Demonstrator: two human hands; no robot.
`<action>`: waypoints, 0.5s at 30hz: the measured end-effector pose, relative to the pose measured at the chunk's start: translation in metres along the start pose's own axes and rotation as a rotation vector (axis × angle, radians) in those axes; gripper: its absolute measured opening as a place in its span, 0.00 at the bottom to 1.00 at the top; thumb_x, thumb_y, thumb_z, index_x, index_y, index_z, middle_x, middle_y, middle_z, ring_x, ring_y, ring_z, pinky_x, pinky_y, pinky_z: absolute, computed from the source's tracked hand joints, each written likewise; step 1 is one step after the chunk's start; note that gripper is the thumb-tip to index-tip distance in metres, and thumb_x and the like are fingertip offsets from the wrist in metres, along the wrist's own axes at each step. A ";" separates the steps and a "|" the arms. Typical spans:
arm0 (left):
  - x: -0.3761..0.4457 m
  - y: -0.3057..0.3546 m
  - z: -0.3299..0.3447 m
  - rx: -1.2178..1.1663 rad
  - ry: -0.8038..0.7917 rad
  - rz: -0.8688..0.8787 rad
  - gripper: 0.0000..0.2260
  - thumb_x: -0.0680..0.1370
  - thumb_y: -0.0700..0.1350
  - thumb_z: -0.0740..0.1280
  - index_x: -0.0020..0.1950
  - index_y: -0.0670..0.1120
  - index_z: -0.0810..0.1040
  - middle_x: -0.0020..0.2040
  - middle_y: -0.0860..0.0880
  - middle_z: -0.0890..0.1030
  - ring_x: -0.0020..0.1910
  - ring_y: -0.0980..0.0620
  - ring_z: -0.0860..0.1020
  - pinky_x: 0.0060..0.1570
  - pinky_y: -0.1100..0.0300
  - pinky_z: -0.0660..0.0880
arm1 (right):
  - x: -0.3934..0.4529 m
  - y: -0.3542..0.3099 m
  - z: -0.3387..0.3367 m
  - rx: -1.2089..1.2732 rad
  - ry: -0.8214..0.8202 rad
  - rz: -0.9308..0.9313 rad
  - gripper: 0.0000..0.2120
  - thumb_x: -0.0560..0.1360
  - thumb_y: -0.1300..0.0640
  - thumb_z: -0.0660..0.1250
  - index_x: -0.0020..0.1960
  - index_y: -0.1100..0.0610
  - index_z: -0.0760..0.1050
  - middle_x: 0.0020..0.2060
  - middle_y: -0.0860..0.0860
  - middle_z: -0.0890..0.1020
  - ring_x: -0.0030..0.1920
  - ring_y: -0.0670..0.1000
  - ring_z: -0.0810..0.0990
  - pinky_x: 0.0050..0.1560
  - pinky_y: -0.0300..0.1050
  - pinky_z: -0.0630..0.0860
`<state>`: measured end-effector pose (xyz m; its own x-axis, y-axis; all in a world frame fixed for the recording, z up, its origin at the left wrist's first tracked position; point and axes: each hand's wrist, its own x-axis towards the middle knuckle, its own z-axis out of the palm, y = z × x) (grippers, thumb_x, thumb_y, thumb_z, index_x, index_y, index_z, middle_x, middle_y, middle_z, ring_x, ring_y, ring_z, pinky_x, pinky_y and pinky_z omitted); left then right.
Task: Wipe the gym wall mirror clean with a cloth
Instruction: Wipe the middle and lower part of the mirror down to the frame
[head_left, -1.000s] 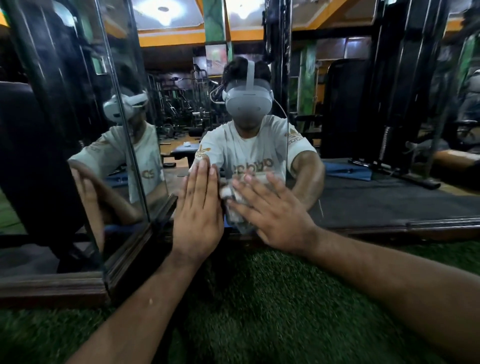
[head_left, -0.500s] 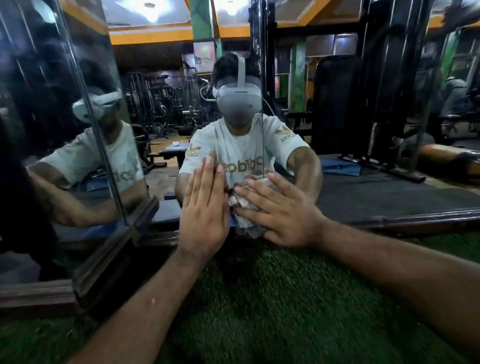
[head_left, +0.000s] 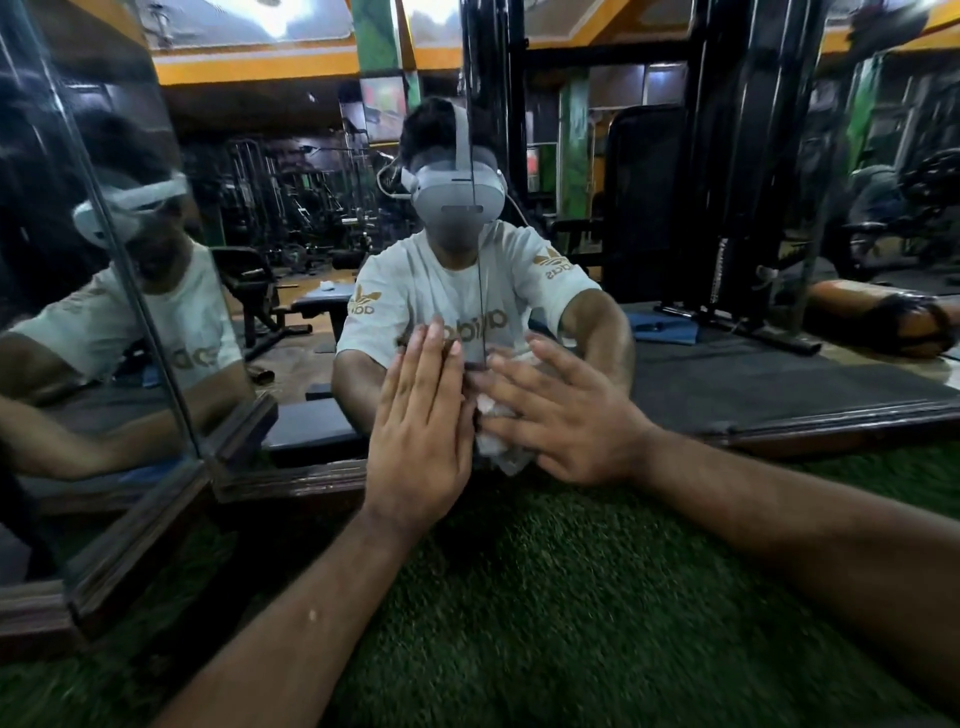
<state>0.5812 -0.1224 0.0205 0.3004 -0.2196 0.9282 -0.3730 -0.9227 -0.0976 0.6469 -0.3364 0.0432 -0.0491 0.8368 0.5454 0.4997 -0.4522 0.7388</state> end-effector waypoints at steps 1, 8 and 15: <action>0.005 0.002 0.001 -0.007 0.006 -0.015 0.24 0.83 0.42 0.61 0.78 0.35 0.64 0.80 0.37 0.60 0.81 0.41 0.57 0.78 0.43 0.56 | 0.003 0.012 -0.005 -0.013 0.021 0.067 0.32 0.77 0.54 0.64 0.81 0.53 0.67 0.81 0.59 0.64 0.82 0.63 0.60 0.81 0.68 0.52; 0.014 0.015 0.007 0.016 0.021 0.001 0.25 0.82 0.40 0.62 0.77 0.34 0.64 0.79 0.36 0.61 0.80 0.40 0.57 0.78 0.42 0.56 | -0.020 -0.013 0.005 0.006 0.069 0.283 0.37 0.75 0.55 0.67 0.83 0.53 0.62 0.83 0.59 0.58 0.83 0.62 0.56 0.81 0.68 0.48; 0.019 0.025 0.018 0.047 0.002 0.128 0.26 0.81 0.40 0.63 0.77 0.33 0.64 0.79 0.36 0.61 0.79 0.38 0.59 0.77 0.39 0.59 | -0.020 0.043 -0.019 0.007 0.100 0.383 0.29 0.80 0.57 0.59 0.81 0.53 0.65 0.81 0.60 0.63 0.82 0.64 0.59 0.79 0.72 0.54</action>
<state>0.5936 -0.1552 0.0296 0.2515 -0.3357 0.9078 -0.3667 -0.9011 -0.2316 0.6532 -0.3784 0.0715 0.0580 0.5735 0.8172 0.5044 -0.7232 0.4717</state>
